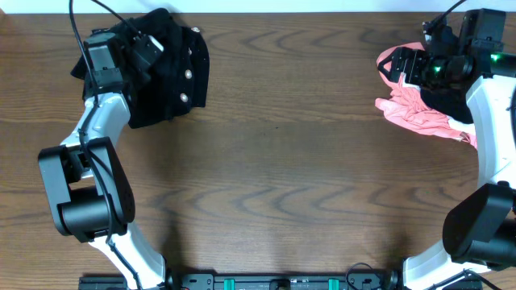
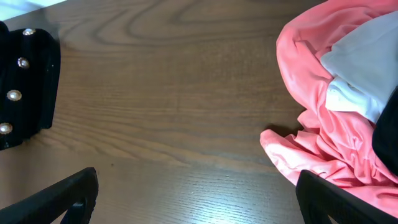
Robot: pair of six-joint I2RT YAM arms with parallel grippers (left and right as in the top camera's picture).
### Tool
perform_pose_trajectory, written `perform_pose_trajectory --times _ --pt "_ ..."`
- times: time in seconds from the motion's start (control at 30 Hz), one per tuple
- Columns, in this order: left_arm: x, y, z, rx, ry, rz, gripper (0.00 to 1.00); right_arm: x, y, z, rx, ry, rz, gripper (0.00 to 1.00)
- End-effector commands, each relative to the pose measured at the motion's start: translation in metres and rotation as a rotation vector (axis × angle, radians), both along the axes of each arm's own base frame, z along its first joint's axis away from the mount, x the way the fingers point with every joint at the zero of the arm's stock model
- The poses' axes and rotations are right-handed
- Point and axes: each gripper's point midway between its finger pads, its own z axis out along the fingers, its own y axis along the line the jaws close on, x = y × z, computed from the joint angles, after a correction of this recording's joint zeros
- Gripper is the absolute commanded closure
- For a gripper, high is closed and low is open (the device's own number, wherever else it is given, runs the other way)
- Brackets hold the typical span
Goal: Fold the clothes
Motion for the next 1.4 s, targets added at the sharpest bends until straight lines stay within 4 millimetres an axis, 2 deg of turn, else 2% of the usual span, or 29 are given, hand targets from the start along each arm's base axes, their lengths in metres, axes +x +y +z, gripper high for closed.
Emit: perform_pose_trajectory --times 0.0,0.17,0.33,0.5,0.6,0.67,0.77,0.83,0.87,0.9,1.0,1.1,1.13,1.27,1.37 --pt "-0.004 0.001 0.012 -0.015 0.004 0.009 0.26 0.003 0.008 0.007 0.006 -0.027 0.025 0.01" --pt "-0.025 -0.003 0.024 -0.08 0.051 0.055 0.18 0.004 0.008 0.008 0.006 -0.029 0.025 0.01" --pt "-0.052 -0.008 0.049 -0.158 0.077 0.117 0.17 0.004 0.008 0.007 0.006 -0.028 0.026 0.01" --pt "-0.079 -0.019 0.083 -0.342 0.051 0.238 0.17 0.004 0.01 0.007 0.007 -0.029 0.029 0.01" --pt "-0.084 -0.037 0.113 -0.528 -0.016 0.259 0.17 0.004 0.012 0.007 0.007 -0.028 0.034 0.01" --pt "-0.078 -0.044 0.132 -0.634 -0.082 0.269 0.2 0.004 0.016 0.007 0.007 -0.027 0.042 0.01" --pt "-0.062 -0.045 0.147 -0.774 -0.174 0.322 0.27 0.004 0.023 0.007 0.007 -0.027 0.058 0.01" --pt "-0.048 -0.045 0.151 -0.835 -0.222 0.336 0.44 0.004 0.029 0.006 0.007 -0.027 0.071 0.01" --pt "-0.041 -0.045 0.15 -0.845 -0.242 0.331 0.58 0.003 0.031 0.006 0.006 -0.027 0.077 0.01" --pt "-0.034 -0.045 0.15 -0.859 -0.261 0.328 0.66 0.003 0.033 0.006 0.006 -0.027 0.082 0.01" --pt "-0.012 -0.047 0.145 -0.909 -0.313 0.321 0.77 0.003 0.038 0.006 0.003 -0.027 0.092 0.01" --pt "0.007 -0.054 0.135 -0.941 -0.345 0.3 0.81 0.004 0.042 0.007 0.002 -0.031 0.1 0.01" --pt "0.012 -0.058 0.132 -0.942 -0.349 0.289 0.85 0.004 0.042 0.007 0.002 -0.034 0.101 0.01" --pt "0.028 -0.073 0.114 -0.944 -0.349 0.256 0.86 0.005 0.042 0.007 0.002 -0.036 0.101 0.01" --pt "0.034 -0.077 0.1 -0.93 -0.344 0.274 0.86 0.004 0.042 0.007 0.002 -0.035 0.101 0.0"
